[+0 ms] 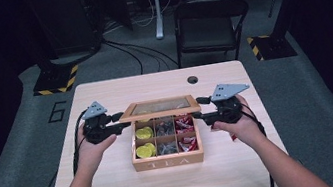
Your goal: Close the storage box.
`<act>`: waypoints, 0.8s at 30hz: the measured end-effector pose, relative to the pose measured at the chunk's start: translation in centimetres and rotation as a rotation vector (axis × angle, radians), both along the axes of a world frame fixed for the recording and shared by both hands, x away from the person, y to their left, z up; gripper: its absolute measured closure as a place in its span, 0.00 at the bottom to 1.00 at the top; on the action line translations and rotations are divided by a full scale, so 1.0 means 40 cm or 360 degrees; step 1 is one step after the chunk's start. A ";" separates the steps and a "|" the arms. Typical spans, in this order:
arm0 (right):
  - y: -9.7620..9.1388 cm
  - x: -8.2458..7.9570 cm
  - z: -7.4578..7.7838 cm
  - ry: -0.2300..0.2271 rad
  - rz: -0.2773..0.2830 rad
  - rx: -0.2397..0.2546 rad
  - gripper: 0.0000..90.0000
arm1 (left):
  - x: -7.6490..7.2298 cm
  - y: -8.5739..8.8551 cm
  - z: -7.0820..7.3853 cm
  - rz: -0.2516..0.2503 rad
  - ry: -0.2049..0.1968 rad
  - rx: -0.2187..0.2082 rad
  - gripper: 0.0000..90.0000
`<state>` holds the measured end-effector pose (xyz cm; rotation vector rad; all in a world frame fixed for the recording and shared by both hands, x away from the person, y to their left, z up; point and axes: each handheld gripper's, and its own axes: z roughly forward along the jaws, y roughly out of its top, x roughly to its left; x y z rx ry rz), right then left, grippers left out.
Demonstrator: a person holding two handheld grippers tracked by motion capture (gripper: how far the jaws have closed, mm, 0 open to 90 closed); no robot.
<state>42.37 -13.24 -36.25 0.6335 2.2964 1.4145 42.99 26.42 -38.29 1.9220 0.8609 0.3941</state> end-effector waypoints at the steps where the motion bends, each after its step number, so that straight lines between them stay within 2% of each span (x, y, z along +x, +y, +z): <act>1: -0.002 0.000 -0.002 0.0001 0.0005 0.0004 0.51 | -0.001 0.000 -0.001 0.0001 -0.0001 0.0002 0.62; 5: -0.003 -0.010 -0.009 0.0009 -0.0007 0.0001 0.53 | -0.007 0.001 -0.010 0.0006 -0.0002 -0.0015 0.62; 10: -0.001 -0.023 -0.019 -0.0030 -0.0005 -0.0043 0.53 | -0.017 0.003 -0.022 -0.0005 0.0024 -0.0027 0.60; 13: 0.000 -0.031 -0.025 -0.0031 -0.0015 -0.0054 0.53 | -0.029 0.004 -0.026 -0.0006 0.0009 -0.0038 0.58; 20: 0.000 -0.047 -0.047 -0.0061 -0.0042 -0.0033 0.53 | -0.065 0.001 -0.046 -0.0052 0.0027 0.0036 0.57; 24: 0.001 -0.057 -0.057 -0.0055 -0.0056 -0.0026 0.53 | -0.083 0.000 -0.059 -0.0064 0.0026 0.0024 0.60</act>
